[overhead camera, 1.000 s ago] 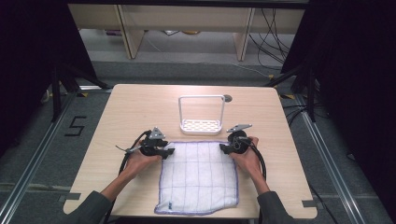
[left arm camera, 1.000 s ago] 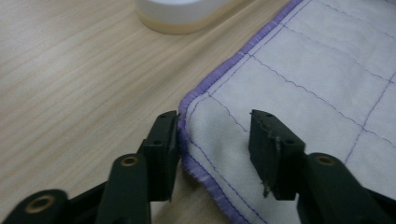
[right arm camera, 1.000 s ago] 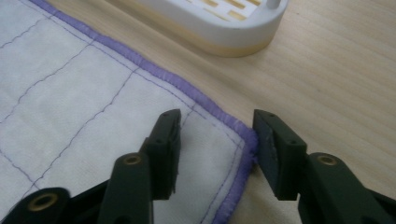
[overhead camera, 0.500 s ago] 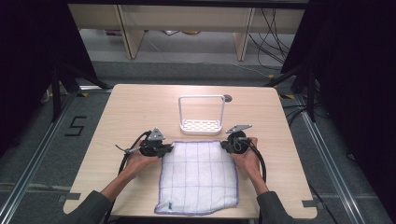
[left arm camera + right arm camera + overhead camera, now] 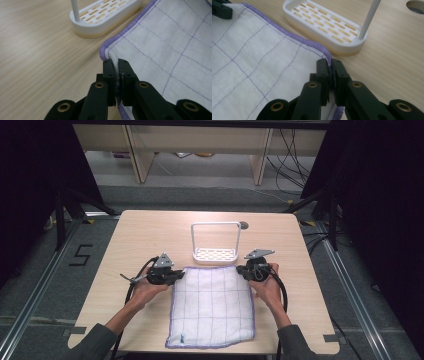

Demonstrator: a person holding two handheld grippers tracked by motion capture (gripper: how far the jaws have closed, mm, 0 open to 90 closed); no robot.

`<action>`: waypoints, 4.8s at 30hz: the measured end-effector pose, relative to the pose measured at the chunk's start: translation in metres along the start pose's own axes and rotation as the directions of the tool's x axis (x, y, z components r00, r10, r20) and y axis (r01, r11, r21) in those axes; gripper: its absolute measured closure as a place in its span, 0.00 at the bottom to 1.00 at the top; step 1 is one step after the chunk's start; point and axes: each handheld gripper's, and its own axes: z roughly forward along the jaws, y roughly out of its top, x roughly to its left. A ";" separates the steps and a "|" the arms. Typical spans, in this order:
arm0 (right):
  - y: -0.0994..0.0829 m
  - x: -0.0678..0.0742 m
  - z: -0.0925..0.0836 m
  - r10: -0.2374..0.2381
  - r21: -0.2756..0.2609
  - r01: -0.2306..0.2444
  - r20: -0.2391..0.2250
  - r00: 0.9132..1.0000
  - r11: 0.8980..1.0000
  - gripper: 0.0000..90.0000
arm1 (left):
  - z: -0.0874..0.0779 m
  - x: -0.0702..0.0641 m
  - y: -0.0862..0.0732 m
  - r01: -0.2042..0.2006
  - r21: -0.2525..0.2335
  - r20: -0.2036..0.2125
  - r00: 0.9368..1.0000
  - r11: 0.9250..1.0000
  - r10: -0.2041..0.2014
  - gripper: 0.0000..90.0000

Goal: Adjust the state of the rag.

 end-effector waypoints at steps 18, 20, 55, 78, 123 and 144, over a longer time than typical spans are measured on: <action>0.036 0.002 -0.021 -0.036 -0.062 0.036 -0.003 0.999 0.997 0.95 | -0.026 0.013 0.027 0.023 -0.110 -0.032 0.999 0.994 -0.026 0.94; 0.039 0.002 -0.022 -0.019 -0.061 0.018 -0.009 1.000 0.998 0.95 | -0.027 0.014 0.028 0.031 -0.120 -0.032 0.999 0.992 -0.035 0.94; -0.021 0.048 -0.063 -0.135 -0.066 0.129 -0.097 0.986 0.989 0.95 | -0.066 -0.050 -0.020 -0.124 -0.079 0.092 0.987 0.989 0.131 0.93; -0.090 0.084 -0.083 -0.138 0.018 0.143 -0.159 0.978 0.990 0.86 | -0.079 -0.086 -0.073 -0.207 0.033 0.210 0.958 0.978 0.196 0.77; -0.106 0.097 -0.072 -0.051 0.163 0.047 0.016 0.999 0.985 0.79 | -0.033 -0.043 -0.045 -0.084 0.119 0.075 0.994 0.989 0.075 0.68; -0.055 0.065 -0.054 -0.133 0.174 0.134 -0.013 0.991 0.976 0.97 | -0.084 -0.087 -0.058 -0.040 0.006 0.170 0.985 0.999 0.038 0.91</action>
